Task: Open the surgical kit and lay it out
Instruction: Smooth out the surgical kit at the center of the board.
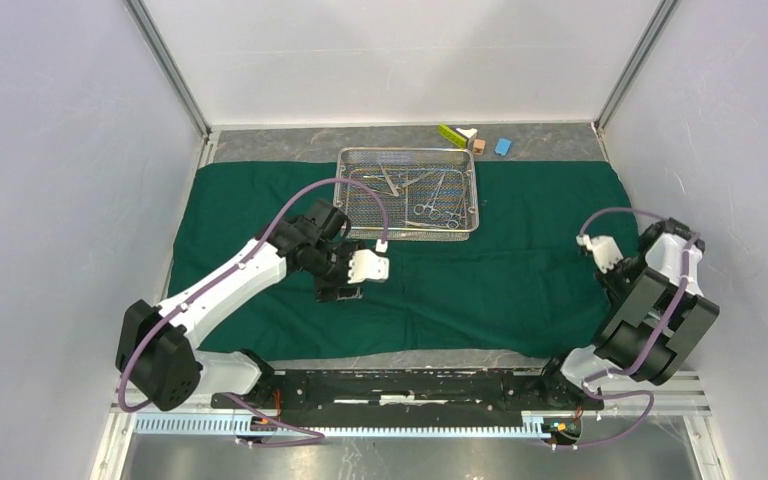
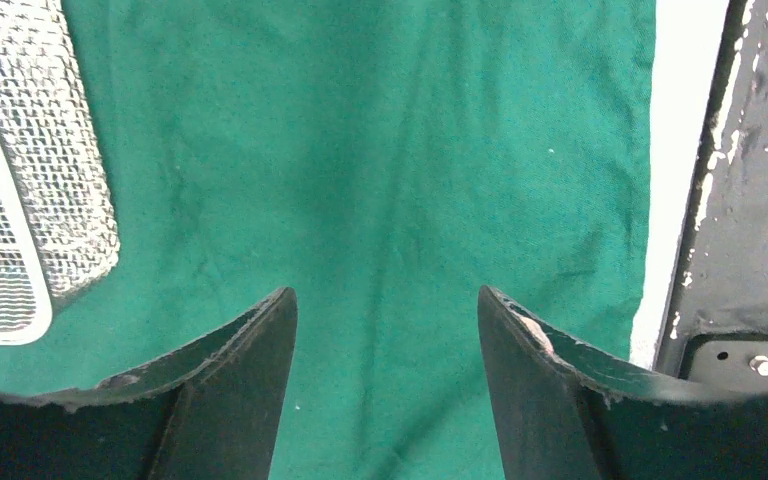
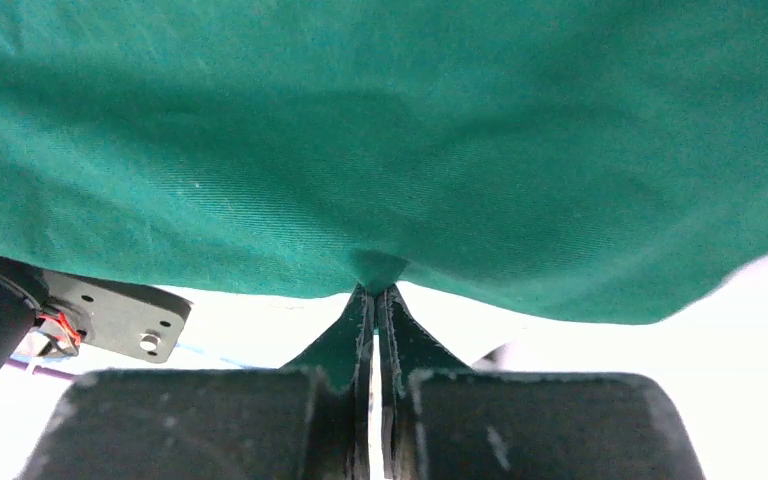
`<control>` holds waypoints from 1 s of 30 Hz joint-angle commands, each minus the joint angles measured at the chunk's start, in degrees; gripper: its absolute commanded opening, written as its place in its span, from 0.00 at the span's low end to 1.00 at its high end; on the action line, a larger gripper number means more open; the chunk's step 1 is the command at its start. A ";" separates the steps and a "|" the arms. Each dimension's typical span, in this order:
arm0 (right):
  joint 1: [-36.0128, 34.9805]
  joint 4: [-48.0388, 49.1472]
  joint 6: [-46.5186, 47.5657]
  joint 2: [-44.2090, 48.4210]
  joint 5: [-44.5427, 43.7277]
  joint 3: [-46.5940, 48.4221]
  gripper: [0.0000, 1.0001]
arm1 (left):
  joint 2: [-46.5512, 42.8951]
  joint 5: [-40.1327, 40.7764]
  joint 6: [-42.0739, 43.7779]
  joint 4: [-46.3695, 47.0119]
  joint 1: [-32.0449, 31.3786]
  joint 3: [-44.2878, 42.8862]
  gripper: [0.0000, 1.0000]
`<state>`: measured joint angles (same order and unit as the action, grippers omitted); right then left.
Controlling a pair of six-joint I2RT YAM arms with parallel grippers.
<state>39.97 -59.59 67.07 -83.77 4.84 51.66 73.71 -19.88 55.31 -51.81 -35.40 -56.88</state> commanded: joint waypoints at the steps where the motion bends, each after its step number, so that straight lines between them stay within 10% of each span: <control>1: -6.49 -4.78 -3.85 0.70 4.40 7.44 0.00 | 1.61 -1.91 -3.92 1.99 -0.37 -4.04 0.72; 17: -32.79 -3.54 -21.47 -30.01 -6.86 44.27 0.02 | -1.55 -0.95 -7.96 2.86 -0.39 -3.68 0.68; 30: -35.89 11.00 -26.97 -29.52 -11.32 45.25 0.55 | -0.76 1.37 -11.58 6.93 -0.38 -2.89 0.71</control>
<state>3.07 -55.29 42.30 -121.45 -5.10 100.71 73.30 -19.51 47.55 -48.64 -35.51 -59.09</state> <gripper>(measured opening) 0.503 0.694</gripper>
